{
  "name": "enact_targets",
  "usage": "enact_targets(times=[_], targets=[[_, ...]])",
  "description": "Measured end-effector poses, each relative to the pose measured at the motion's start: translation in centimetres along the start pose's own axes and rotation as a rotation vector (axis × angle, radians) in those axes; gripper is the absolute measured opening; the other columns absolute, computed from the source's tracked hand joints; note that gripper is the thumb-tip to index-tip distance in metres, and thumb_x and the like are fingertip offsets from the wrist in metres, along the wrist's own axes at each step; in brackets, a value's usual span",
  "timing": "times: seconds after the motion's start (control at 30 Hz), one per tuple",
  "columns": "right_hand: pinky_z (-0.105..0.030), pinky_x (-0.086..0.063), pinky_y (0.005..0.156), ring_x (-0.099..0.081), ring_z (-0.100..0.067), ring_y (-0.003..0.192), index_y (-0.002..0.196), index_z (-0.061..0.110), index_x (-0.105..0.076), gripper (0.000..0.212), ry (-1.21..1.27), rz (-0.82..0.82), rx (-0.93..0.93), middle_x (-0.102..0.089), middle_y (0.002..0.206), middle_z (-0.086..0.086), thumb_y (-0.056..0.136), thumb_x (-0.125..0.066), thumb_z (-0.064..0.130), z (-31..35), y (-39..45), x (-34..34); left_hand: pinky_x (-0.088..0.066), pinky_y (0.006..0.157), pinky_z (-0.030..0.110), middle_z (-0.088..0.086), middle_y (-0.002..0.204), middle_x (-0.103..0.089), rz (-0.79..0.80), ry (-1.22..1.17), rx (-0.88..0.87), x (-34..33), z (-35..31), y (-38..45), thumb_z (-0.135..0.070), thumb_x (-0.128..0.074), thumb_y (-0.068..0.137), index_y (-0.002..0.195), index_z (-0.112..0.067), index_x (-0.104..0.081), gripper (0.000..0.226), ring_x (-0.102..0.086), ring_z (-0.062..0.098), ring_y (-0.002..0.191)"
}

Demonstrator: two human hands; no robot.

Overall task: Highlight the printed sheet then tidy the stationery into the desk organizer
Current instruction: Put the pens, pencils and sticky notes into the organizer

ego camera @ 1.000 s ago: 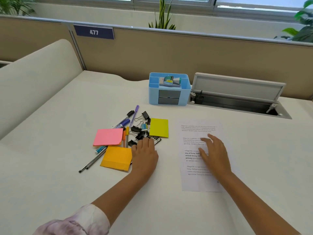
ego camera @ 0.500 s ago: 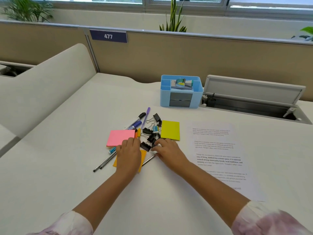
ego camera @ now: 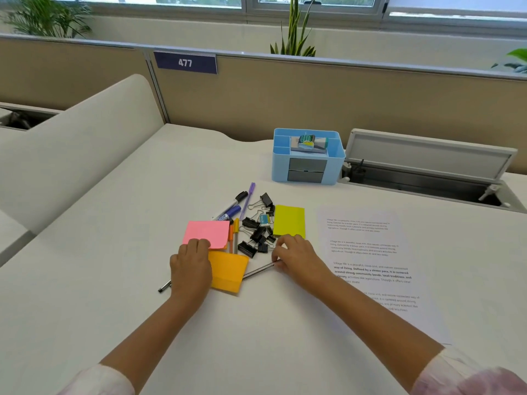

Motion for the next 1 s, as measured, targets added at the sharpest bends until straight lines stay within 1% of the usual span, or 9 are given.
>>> enact_targets(times=[0.13, 0.23, 0.27, 0.33, 0.47, 0.63, 0.73, 0.93, 1.0], targets=[[-0.036, -0.047, 0.057, -0.061, -0.03, 0.074, 0.071, 0.019, -0.064, 0.025, 0.004, -0.047, -0.055, -0.064, 0.089, -0.005, 0.057, -0.084, 0.015, -1.7, -0.4, 1.0, -0.045, 0.056, 0.037, 0.019, 0.08, -0.062, 0.006, -0.018, -0.008, 0.0, -0.1, -0.2, 0.015, -0.066, 0.065, 0.09, -0.003, -0.06, 0.031, -0.056, 0.035, 0.062], [-0.04, -0.043, 0.076, -0.055, -0.034, 0.092, 0.087, 0.014, -0.066, 0.012, 0.025, -0.042, -0.137, -0.06, 0.105, -0.009, 0.077, -0.071, 0.017, -2.9, -0.7, 1.9, -0.044, 0.051, 0.033, 0.019, 0.077, -0.06, 0.018, -0.015, -0.021, 0.0, 0.1, -0.3, 0.015, -0.068, 0.063, 0.088, -0.002, -0.058, 0.032, -0.054, 0.033, 0.057], [-0.038, -0.037, 0.083, -0.05, -0.032, 0.101, 0.096, 0.014, -0.066, 0.013, 0.028, -0.029, -0.17, -0.056, 0.113, -0.008, 0.084, -0.064, 0.02, -3.4, -0.8, 2.1, -0.043, 0.05, 0.032, 0.018, 0.076, -0.06, 0.02, -0.012, -0.026, 0.0, 0.2, -0.3, 0.015, -0.068, 0.063, 0.087, -0.002, -0.057, 0.032, -0.053, 0.032, 0.055], [-0.033, -0.031, 0.087, -0.043, -0.026, 0.108, 0.106, 0.016, -0.063, 0.02, 0.034, -0.032, -0.22, -0.051, 0.121, -0.004, 0.091, -0.054, 0.026, -4.1, -1.0, 2.4, -0.038, 0.049, 0.029, 0.018, 0.072, -0.058, 0.02, -0.012, -0.026, -0.1, 0.4, -0.3, 0.015, -0.068, 0.063, 0.084, -0.002, -0.056, 0.029, -0.05, 0.03, 0.053], [-0.028, -0.029, 0.087, -0.041, -0.021, 0.108, 0.109, 0.019, -0.06, 0.021, 0.083, -0.042, -0.277, -0.05, 0.12, 0.0, 0.093, -0.05, 0.029, -4.7, -1.2, 2.5, -0.029, 0.047, 0.027, 0.016, 0.067, -0.055, 0.011, -0.025, -0.021, -0.1, 0.6, -0.4, 0.017, -0.067, 0.061, 0.08, -0.003, -0.055, 0.03, -0.046, 0.028, 0.051], [-0.026, -0.029, 0.084, -0.04, -0.02, 0.107, 0.111, 0.02, -0.058, 0.022, 0.131, -0.03, -0.323, -0.051, 0.119, 0.0, 0.095, -0.048, 0.03, -4.8, -1.3, 2.3, -0.029, 0.045, 0.029, 0.015, 0.066, -0.056, 0.015, -0.086, 0.0, -0.7, 1.4, -0.3, 0.019, -0.065, 0.063, 0.081, -0.004, -0.054, 0.031, -0.045, 0.026, 0.051], [-0.025, -0.028, 0.083, -0.04, -0.019, 0.107, 0.111, 0.021, -0.057, 0.022, 0.154, -0.034, -0.344, -0.052, 0.119, 0.001, 0.095, -0.046, 0.03, -5.0, -1.3, 2.3, -0.029, 0.044, 0.028, 0.015, 0.063, -0.056, 0.003, -0.127, -0.013, -0.7, 1.6, -0.2, 0.019, -0.067, 0.062, 0.08, -0.003, -0.055, 0.032, -0.036, 0.018, 0.053], [-0.027, -0.029, 0.082, -0.042, -0.019, 0.104, 0.11, 0.02, -0.058, 0.02, 0.18, -0.045, -0.376, -0.054, 0.115, 0.001, 0.095, -0.046, 0.029, -5.0, -1.2, 2.4, -0.028, 0.041, 0.024, 0.013, 0.058, -0.056, 0.05, -0.058, -0.094, -0.3, 1.3, 0.6, 0.014, -0.077, 0.052, 0.078, -0.003, -0.056, 0.037, -0.041, 0.019, 0.045], [-0.027, -0.03, 0.081, -0.042, -0.019, 0.104, 0.11, 0.02, -0.057, 0.02, 0.183, -0.036, -0.388, -0.055, 0.115, 0.001, 0.095, -0.046, 0.03, -5.0, -1.1, 2.5, -0.025, 0.041, 0.021, 0.012, 0.055, -0.054, 0.075, -0.047, -0.105, -0.2, 1.2, 1.0, 0.014, -0.078, 0.05, 0.075, -0.003, -0.056, 0.038, -0.035, 0.015, 0.045]])
Point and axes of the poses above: each hand's wrist, its own y-axis towards the middle knuckle, its own x-axis out of the back of the hand, z = x × y, the point moved 5 cm from there along y, towards the middle knuckle
